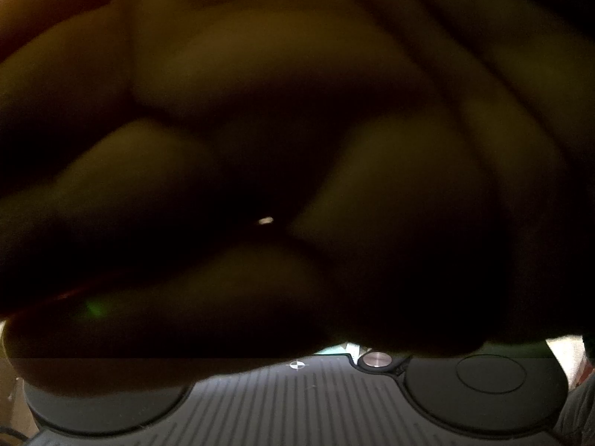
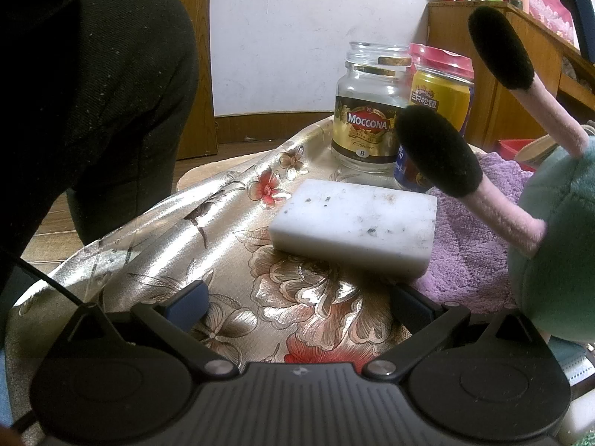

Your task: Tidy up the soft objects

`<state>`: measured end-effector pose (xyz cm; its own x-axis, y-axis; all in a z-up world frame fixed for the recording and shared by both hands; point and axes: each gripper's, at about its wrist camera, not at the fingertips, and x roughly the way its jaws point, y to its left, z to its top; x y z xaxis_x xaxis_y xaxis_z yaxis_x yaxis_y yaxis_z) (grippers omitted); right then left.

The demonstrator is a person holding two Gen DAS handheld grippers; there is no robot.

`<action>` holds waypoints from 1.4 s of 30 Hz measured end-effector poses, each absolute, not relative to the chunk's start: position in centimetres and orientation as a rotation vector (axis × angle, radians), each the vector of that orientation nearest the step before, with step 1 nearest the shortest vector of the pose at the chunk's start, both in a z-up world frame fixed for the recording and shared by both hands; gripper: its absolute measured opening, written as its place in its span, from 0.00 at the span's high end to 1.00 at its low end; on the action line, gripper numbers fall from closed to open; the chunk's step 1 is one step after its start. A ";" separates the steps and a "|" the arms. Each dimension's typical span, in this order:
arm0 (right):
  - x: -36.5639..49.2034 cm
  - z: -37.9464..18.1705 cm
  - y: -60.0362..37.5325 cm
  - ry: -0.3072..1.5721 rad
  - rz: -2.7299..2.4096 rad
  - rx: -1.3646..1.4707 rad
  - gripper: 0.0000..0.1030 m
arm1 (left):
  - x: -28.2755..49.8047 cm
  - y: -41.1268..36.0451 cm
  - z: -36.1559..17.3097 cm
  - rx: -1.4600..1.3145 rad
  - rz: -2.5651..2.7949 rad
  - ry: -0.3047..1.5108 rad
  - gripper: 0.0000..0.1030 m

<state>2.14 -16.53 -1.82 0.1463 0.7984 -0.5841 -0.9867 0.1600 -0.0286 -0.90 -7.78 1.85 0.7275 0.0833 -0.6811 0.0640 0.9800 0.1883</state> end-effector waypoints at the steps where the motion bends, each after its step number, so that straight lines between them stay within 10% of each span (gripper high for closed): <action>1: 2.1 -1.8 -16.5 0.496 1.352 -0.461 0.23 | -0.9 -7.8 1.9 0.205 0.010 0.758 0.05; 42: 2.3 -1.8 -16.6 0.500 1.344 -0.455 0.23 | -7.5 1.4 3.3 -0.048 0.140 0.719 0.05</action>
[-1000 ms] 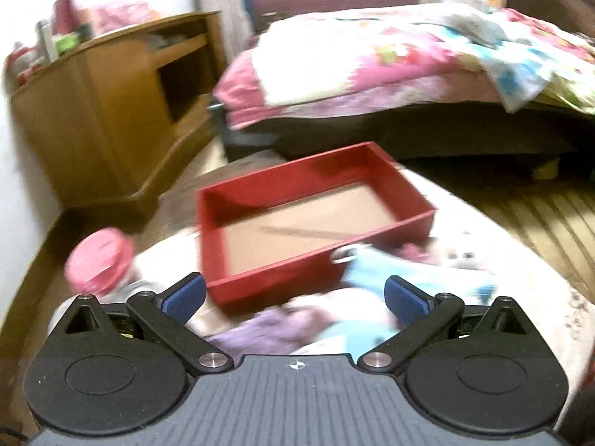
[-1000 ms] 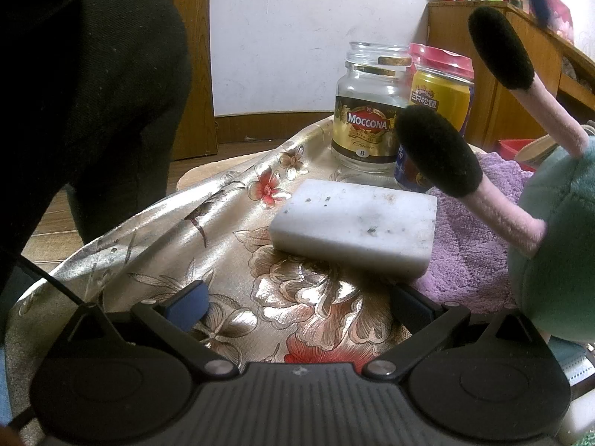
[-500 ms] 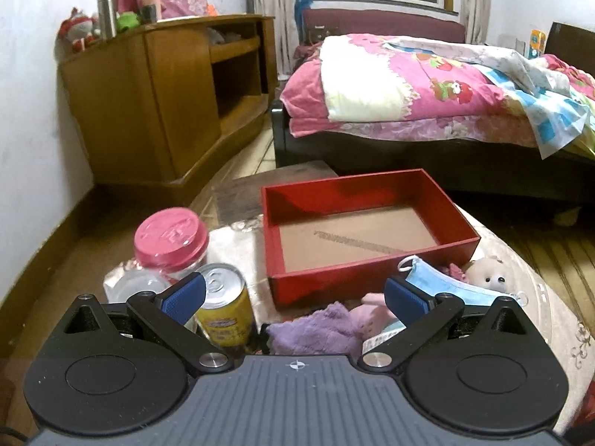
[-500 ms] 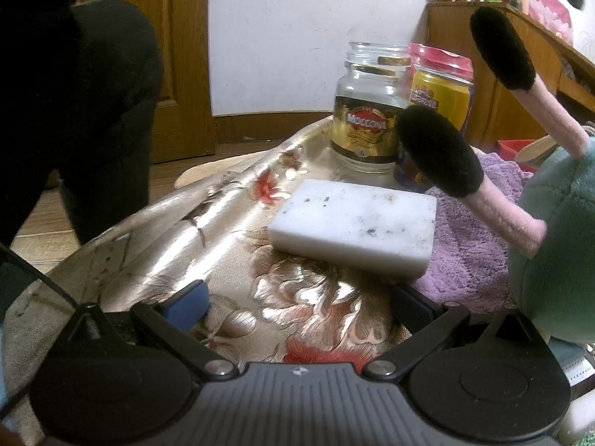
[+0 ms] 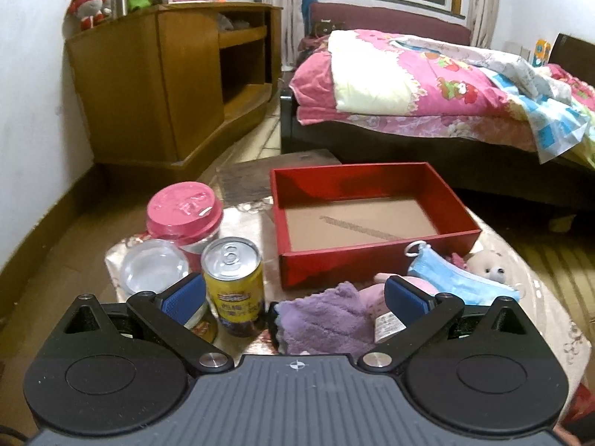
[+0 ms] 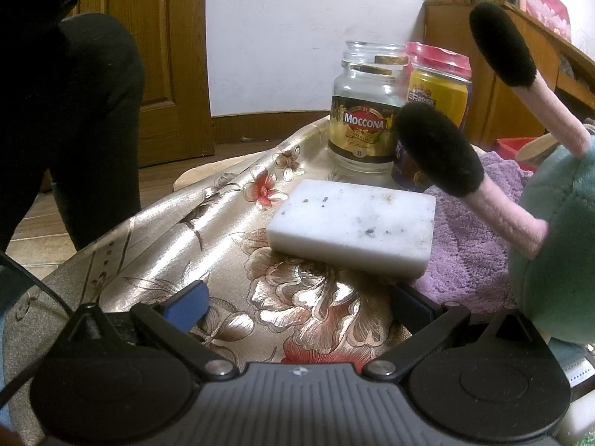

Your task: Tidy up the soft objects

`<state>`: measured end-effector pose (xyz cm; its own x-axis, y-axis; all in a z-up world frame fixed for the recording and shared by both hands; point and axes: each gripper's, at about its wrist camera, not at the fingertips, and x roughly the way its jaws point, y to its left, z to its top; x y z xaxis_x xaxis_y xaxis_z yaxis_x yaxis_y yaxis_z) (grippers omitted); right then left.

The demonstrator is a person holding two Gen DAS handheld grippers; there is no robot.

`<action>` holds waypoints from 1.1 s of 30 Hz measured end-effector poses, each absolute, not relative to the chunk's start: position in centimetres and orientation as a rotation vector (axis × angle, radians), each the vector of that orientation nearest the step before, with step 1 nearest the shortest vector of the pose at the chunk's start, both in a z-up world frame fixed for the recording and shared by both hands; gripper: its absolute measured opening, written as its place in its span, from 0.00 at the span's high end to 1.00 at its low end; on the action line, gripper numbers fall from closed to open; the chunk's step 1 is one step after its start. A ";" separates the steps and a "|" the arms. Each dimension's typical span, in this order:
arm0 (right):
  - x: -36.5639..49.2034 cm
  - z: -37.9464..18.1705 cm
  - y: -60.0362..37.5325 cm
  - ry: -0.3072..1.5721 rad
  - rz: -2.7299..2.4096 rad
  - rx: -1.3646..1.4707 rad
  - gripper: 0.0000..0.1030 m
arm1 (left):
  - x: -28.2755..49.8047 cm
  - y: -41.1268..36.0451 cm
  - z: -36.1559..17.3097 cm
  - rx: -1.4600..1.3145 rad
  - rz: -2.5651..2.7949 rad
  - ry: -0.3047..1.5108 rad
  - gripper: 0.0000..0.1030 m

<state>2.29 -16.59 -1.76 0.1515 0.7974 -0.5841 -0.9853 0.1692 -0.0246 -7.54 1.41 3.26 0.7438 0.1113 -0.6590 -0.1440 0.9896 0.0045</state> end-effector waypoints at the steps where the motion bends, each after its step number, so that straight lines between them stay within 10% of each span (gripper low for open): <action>1: 2.2 -1.8 -16.6 0.497 1.343 -0.458 0.23 | -7.5 1.3 3.2 -0.048 0.130 0.719 0.05; 20: -0.2 2.6 -16.5 0.728 1.129 -0.420 0.25 | -6.8 3.2 2.4 -0.022 0.183 0.733 0.05; 33: 0.7 14.2 -27.1 0.337 0.577 -0.122 0.23 | -6.6 2.6 4.8 -0.123 0.163 0.633 0.05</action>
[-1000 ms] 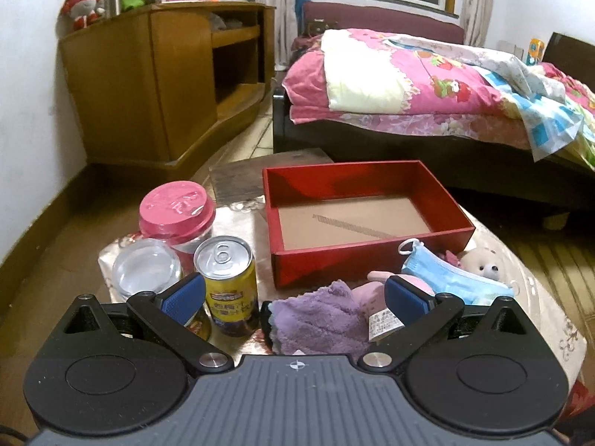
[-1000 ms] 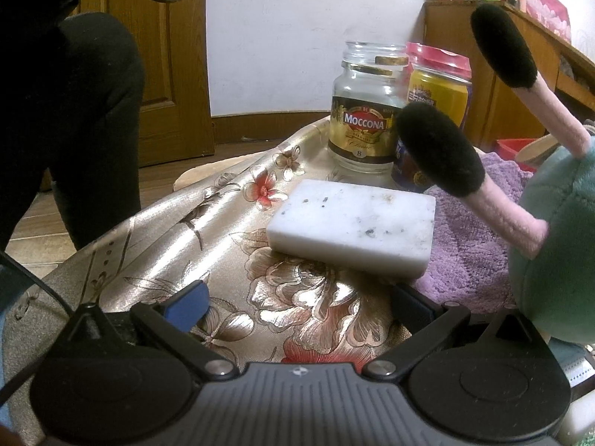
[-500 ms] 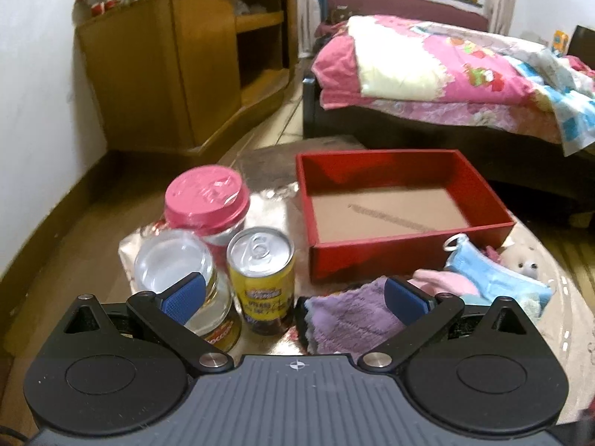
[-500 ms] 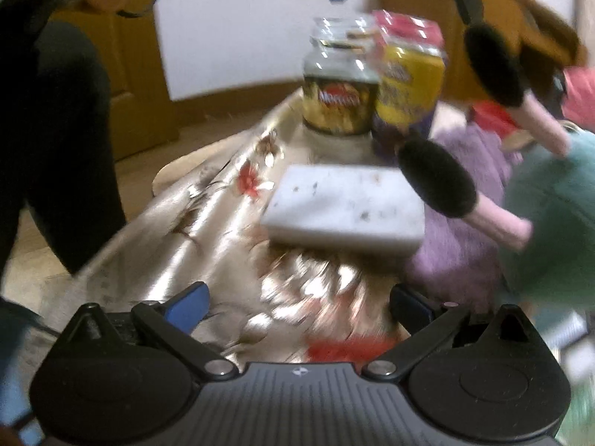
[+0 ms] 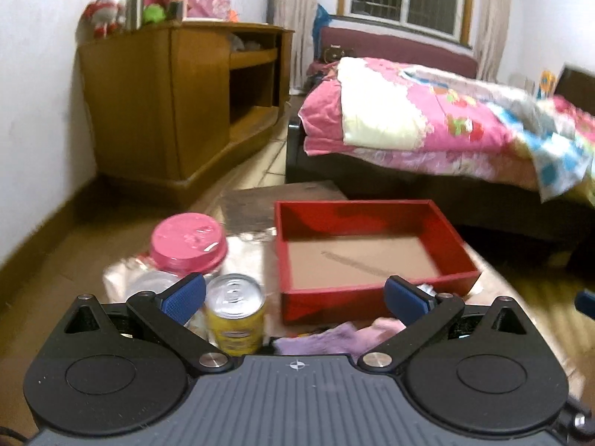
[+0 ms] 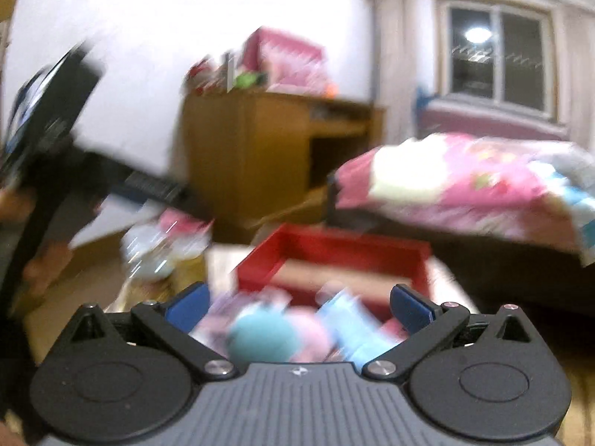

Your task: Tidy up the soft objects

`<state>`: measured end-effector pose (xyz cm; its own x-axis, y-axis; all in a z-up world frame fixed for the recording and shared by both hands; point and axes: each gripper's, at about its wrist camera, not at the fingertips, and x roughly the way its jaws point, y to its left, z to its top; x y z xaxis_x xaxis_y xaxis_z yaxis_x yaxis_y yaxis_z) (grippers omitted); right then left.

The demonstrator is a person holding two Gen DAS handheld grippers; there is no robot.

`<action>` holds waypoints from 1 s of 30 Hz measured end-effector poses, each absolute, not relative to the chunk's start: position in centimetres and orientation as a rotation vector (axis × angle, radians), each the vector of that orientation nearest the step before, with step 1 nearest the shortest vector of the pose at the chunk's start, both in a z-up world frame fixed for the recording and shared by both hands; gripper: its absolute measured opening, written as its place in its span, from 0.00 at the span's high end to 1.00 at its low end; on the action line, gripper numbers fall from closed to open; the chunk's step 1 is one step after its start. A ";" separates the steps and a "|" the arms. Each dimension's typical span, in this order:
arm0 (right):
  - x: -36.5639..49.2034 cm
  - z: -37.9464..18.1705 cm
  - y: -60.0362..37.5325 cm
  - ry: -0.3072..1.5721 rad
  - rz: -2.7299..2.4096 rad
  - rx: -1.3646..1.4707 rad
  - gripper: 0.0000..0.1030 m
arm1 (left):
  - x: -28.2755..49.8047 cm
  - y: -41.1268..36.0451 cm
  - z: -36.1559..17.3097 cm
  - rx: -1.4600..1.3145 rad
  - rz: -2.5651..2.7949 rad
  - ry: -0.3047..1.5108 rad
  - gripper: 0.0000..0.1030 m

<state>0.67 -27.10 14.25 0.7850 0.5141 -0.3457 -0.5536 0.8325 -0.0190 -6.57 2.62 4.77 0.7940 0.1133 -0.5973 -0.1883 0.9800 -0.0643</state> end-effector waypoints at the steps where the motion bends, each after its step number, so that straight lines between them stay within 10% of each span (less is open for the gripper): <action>1: 1.2 14.8 -27.1 0.307 0.564 -0.122 0.23 | -6.3 2.7 4.8 -0.135 0.167 0.629 0.05; 30: 6.2 15.0 -29.7 0.335 0.447 0.082 0.23 | -4.1 -0.5 2.4 -0.022 0.168 0.687 0.05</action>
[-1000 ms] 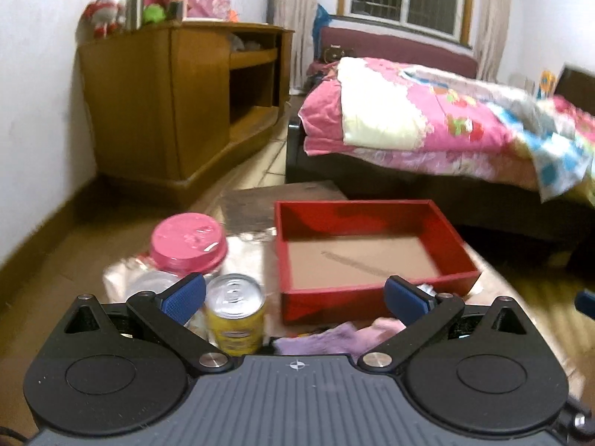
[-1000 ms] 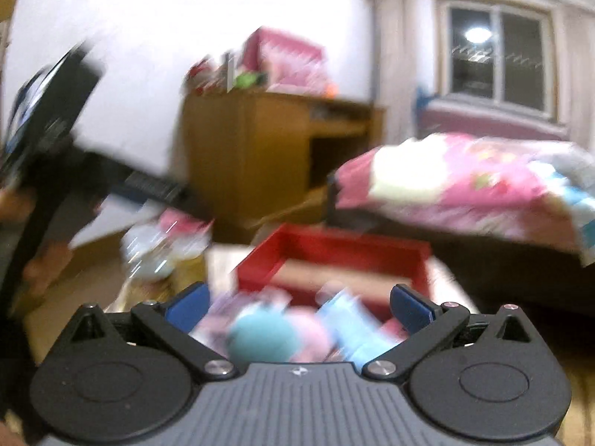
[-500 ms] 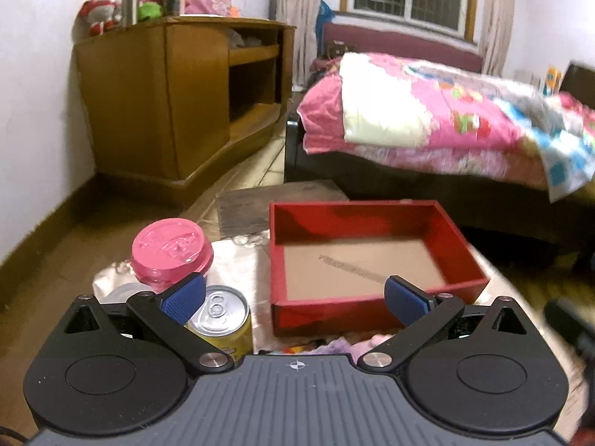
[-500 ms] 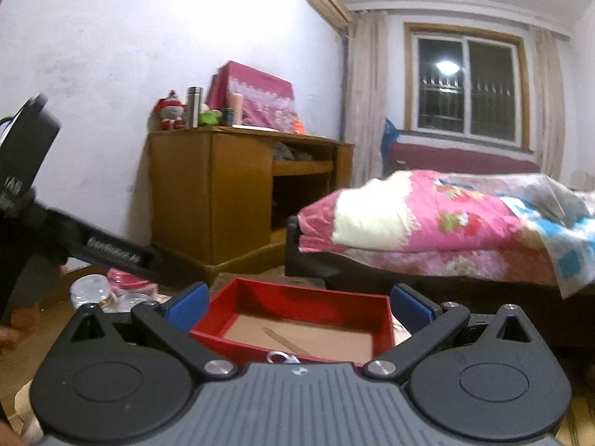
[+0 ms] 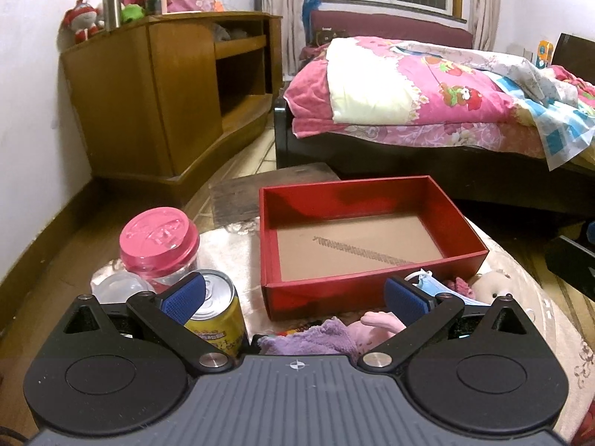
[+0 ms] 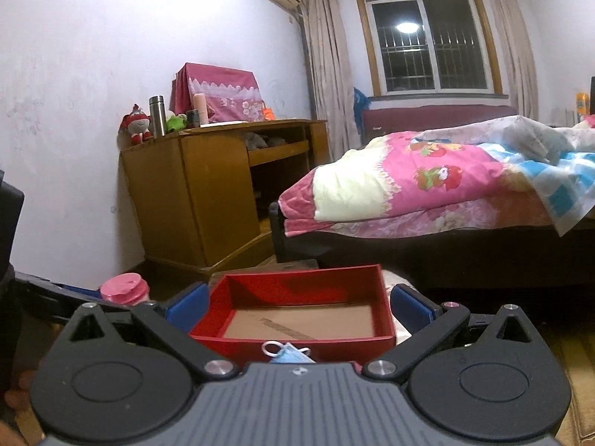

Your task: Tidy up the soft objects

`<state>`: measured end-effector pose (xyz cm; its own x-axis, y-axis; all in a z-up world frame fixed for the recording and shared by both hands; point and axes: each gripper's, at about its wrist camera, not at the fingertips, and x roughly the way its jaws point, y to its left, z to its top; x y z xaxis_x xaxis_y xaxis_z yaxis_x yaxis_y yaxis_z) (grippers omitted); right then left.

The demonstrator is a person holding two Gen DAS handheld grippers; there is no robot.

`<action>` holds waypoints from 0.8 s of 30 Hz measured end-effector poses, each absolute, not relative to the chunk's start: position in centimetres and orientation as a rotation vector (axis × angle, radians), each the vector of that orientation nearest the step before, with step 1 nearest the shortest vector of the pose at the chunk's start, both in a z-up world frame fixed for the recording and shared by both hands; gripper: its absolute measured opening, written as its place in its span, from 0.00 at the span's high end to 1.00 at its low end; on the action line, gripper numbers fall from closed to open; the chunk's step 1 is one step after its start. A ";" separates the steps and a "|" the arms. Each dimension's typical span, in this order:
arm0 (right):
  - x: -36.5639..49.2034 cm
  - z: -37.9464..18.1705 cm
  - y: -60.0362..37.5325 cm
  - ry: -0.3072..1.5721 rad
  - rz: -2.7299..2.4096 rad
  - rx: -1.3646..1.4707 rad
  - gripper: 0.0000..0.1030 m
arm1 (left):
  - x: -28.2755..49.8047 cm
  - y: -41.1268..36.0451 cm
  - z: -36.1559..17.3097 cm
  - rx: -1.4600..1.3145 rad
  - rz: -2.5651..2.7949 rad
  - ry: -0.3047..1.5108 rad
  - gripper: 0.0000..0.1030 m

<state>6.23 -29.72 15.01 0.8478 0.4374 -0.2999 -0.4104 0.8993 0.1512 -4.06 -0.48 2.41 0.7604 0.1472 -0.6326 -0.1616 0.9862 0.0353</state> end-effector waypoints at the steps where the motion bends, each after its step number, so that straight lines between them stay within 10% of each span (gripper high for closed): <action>1: 6.1 15.0 -29.6 0.332 0.449 0.081 0.23 | -4.1 -0.4 2.4 -0.030 0.171 0.687 0.05; 24: 6.9 14.6 -28.8 0.366 0.393 0.097 0.23 | -4.5 -1.7 2.8 -0.039 0.145 0.664 0.05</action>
